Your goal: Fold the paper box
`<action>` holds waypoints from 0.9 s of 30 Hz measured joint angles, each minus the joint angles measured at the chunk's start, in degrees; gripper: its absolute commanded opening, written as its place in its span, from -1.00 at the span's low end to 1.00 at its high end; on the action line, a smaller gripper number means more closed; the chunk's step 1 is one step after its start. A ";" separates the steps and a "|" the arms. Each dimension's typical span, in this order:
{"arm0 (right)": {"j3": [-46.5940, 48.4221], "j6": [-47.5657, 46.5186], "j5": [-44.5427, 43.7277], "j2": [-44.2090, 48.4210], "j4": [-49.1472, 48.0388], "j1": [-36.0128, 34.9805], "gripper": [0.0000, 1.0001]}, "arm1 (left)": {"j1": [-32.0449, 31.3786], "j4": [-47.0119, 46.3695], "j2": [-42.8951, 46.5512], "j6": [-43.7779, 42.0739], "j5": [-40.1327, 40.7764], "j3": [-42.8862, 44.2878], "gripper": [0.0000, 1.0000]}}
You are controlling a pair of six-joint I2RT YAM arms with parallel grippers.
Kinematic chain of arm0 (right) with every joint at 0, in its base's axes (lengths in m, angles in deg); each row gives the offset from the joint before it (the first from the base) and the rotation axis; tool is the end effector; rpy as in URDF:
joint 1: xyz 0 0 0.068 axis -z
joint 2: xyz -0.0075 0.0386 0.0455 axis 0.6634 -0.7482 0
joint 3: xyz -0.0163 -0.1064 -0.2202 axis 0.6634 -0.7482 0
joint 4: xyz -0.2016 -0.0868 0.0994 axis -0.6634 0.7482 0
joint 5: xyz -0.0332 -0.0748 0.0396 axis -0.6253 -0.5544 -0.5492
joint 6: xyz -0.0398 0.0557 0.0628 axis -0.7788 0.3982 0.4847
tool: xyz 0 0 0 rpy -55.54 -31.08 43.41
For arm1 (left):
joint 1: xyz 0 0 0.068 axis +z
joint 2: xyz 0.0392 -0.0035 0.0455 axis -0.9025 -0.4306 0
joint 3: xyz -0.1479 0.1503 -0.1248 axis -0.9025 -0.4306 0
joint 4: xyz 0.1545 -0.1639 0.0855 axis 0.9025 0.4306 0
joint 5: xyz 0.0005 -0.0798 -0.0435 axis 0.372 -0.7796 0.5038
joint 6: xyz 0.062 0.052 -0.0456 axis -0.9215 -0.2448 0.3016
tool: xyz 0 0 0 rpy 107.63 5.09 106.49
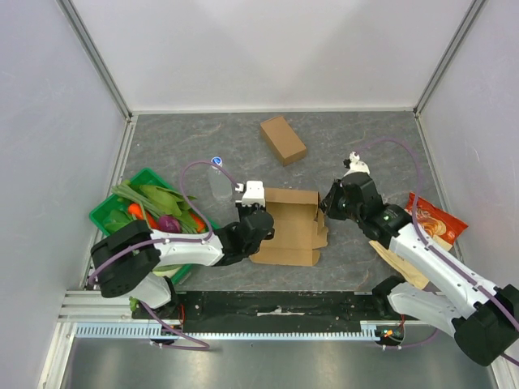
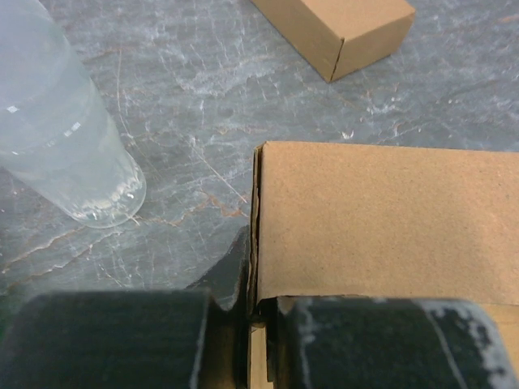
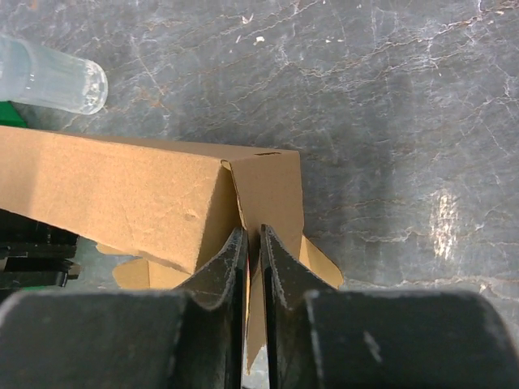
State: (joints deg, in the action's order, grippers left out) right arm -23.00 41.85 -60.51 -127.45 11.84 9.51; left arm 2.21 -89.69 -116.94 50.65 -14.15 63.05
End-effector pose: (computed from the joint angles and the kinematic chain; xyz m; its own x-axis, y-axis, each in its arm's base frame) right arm 0.2149 0.1242 0.2306 -0.7022 0.3839 -0.5996 0.0468 0.8652 0.4992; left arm 0.2031 -0.2384 0.1756 -0.2346 -0.0516 -0.9707 0.0623 0.9957 -0.0680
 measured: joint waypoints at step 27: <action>-14.01 -20.70 16.90 10.19 -14.64 7.69 0.55 | -0.07 -20.31 -11.26 -2.67 1.51 -5.14 -0.96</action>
State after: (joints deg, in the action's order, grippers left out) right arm -37.01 21.15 -43.61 -117.27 -2.80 17.20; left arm 2.14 -109.99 -128.19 47.98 -12.64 57.92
